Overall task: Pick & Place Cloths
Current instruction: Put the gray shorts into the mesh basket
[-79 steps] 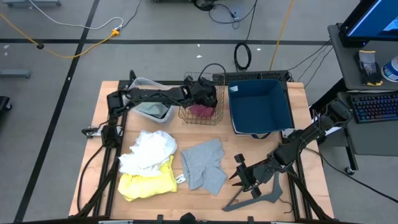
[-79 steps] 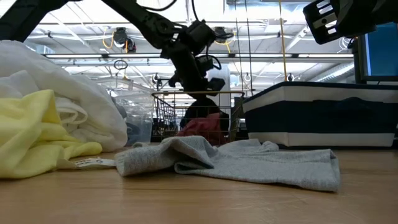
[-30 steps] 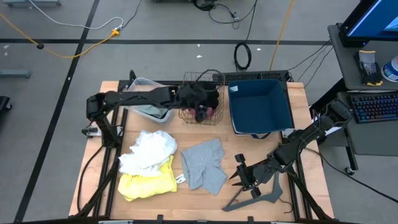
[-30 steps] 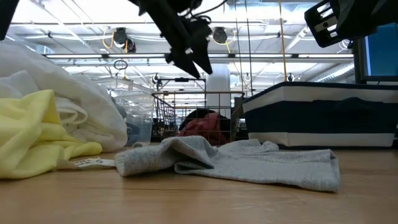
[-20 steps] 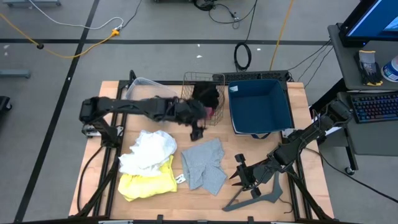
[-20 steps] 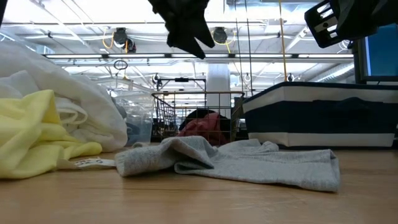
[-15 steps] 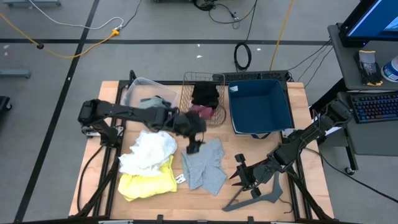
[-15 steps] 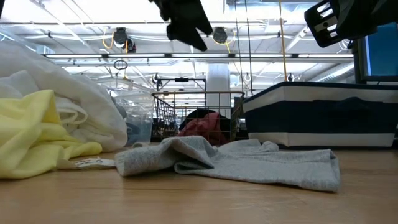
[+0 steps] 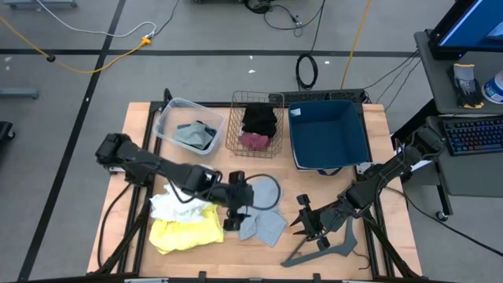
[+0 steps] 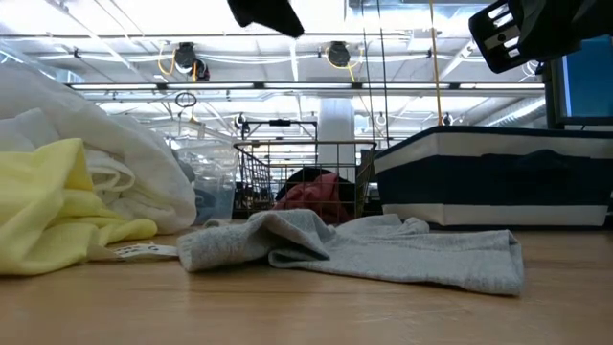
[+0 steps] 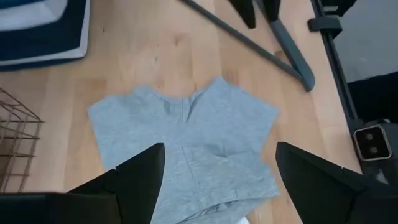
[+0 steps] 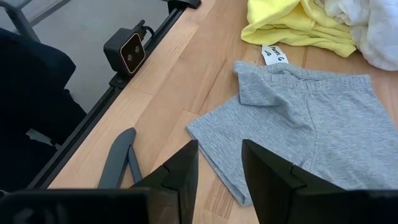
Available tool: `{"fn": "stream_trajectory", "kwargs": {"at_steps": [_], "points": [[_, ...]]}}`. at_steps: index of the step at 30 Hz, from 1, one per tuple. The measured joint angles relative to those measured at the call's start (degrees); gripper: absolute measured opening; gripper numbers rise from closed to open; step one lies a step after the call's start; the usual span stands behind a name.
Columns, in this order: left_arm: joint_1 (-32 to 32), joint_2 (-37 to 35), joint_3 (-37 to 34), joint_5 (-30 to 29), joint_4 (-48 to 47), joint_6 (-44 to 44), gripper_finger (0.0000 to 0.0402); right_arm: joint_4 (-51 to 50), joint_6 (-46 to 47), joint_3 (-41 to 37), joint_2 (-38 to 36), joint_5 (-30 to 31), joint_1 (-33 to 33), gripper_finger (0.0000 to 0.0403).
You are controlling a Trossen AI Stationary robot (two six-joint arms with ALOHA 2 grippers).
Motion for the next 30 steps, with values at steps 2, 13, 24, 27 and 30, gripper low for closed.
{"fn": "stream_trajectory", "kwargs": {"at_steps": [2, 13, 24, 27, 30], "points": [[-1.15, 0.41, 0.04, -1.58, 0.33, -0.79, 0.0306, 0.00, 0.01, 0.00, 0.00, -0.01, -0.01, 0.0116], [-4.25, 3.90, -0.04, -3.44, -0.86, -4.13, 0.0306, 0.02, 0.01, 0.00, 0.00, 0.01, -0.01, 0.0116], [-3.35, 9.87, -0.02, -3.10, -0.19, -6.90, 0.0306, 0.04, -0.01, 0.00, -0.02, 0.01, 0.01, 0.0116], [-3.29, 11.64, -0.02, -2.89, -0.49, -7.02, 0.0306, 0.04, -0.01, 0.00, -0.02, 0.01, -0.01, 0.0116], [-3.24, 13.17, -0.02, -2.69, 0.11, -7.13, 0.0306, 0.00, -0.01, 0.01, -0.02, 0.01, -0.01, 0.0116]]}}
